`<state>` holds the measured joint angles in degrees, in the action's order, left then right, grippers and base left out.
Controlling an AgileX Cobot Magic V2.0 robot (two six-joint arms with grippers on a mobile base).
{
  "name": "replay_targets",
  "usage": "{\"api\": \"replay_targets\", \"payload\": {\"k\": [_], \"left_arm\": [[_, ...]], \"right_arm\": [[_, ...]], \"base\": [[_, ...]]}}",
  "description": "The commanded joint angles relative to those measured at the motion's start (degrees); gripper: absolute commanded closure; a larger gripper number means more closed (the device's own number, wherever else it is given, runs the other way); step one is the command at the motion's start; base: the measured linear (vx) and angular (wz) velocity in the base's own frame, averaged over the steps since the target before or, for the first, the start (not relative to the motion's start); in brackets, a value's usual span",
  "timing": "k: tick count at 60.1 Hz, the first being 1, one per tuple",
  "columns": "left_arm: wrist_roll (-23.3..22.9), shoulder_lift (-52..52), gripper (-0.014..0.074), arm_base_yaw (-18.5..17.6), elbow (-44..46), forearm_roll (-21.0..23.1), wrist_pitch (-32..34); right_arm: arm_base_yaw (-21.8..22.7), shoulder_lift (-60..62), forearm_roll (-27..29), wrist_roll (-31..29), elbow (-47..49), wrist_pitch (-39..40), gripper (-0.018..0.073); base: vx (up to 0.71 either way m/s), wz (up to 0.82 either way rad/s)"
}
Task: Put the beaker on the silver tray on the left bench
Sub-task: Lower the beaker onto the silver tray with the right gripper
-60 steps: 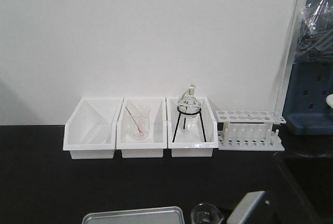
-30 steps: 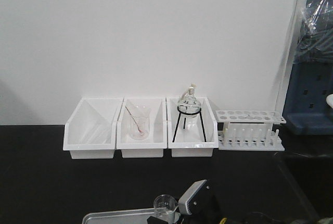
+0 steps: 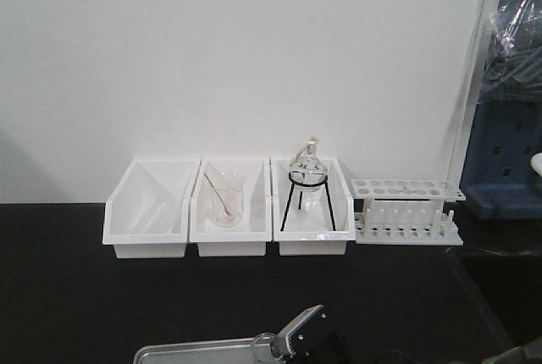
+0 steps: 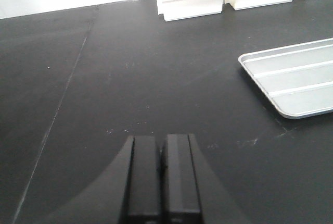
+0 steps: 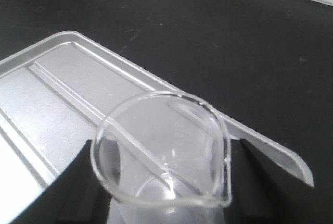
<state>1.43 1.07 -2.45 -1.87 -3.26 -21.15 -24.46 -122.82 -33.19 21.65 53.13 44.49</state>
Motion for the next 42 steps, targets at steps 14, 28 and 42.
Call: {"api": "replay_targets", "payload": {"k": [14,28,42], "left_arm": [[-0.1,0.41,0.0595,-0.41,-1.14,0.15,4.26],[-0.1,0.41,0.0595,-0.41,-1.14,0.15,4.26],[-0.1,0.41,0.0595,-0.41,-1.14,0.15,4.26]], "right_arm": [[-0.01,2.44,0.4,-0.47,1.26,5.72,0.0186],[-0.01,2.6,0.46,-0.16,1.26,6.26,-0.0117],[0.06,7.32,0.65,-0.16,1.26,6.01,-0.0139]], "base": [[0.0,0.0],[0.0,0.0],[0.0,0.0]]}}
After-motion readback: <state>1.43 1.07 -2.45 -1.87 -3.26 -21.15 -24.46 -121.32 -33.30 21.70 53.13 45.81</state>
